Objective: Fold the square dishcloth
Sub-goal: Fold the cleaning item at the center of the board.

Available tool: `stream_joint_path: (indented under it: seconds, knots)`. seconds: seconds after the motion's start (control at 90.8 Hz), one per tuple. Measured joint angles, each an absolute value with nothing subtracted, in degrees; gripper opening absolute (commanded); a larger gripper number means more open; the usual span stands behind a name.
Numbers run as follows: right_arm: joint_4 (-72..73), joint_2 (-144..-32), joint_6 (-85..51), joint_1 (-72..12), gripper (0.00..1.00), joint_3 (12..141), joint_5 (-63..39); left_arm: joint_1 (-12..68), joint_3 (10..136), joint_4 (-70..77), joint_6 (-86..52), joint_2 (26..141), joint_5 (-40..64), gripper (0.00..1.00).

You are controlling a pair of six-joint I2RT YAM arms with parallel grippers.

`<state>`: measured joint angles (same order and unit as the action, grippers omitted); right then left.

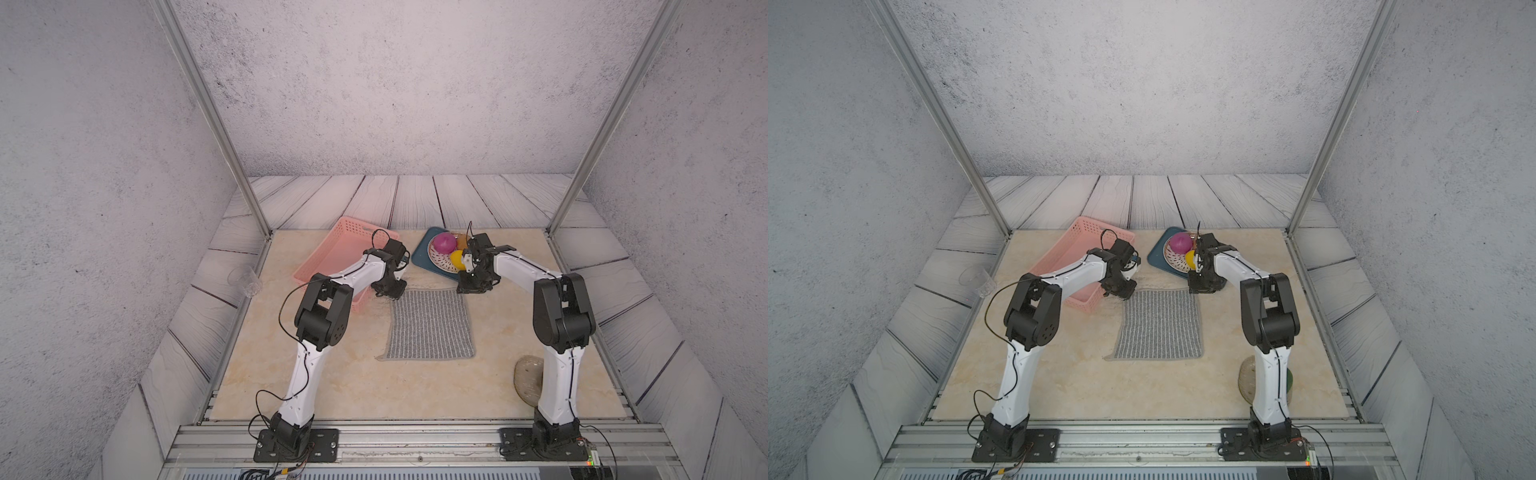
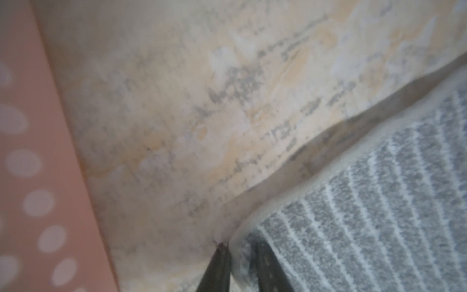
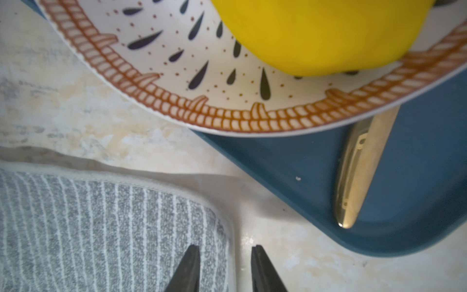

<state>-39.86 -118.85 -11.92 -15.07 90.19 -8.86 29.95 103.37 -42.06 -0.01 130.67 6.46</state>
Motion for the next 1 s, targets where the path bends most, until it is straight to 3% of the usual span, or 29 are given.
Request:
stream_joint_path:
  seconds: [0.154, 0.286, 0.495, 0.638, 0.771, 0.892, 1.002]
  knots:
    - [-39.8, -119.0, -11.9, -15.0, 0.30, 91.0, -8.9, 30.0, 103.4, -42.1, -0.1, 130.7, 6.8, 0.19]
    - [-39.6, -119.9, -11.9, -15.0, 0.30, 91.5, -9.1, 30.0, 103.4, -42.0, -0.1, 130.7, 7.1, 0.27]
    - [-39.7, -121.4, -11.9, -15.0, 0.30, 91.8, -9.4, 30.0, 103.6, -42.3, -0.3, 130.8, 7.3, 0.27]
    - [-39.6, -122.1, -11.9, -15.0, 0.27, 92.6, -9.7, 30.0, 104.0, -42.6, -0.4, 131.0, 7.4, 0.19]
    - [-39.6, -122.4, -12.1, -15.0, 0.15, 93.4, -9.8, 30.0, 104.4, -42.6, -0.4, 131.3, 7.4, 0.00]
    - [-39.6, -122.8, -12.0, -15.0, 0.02, 93.7, -9.6, 30.0, 104.4, -42.6, -0.8, 131.3, 7.4, 0.00]
    - [-39.6, -122.8, -12.1, -15.0, 0.00, 93.7, -9.2, 30.0, 104.3, -42.4, -1.0, 131.3, 7.4, 0.00]
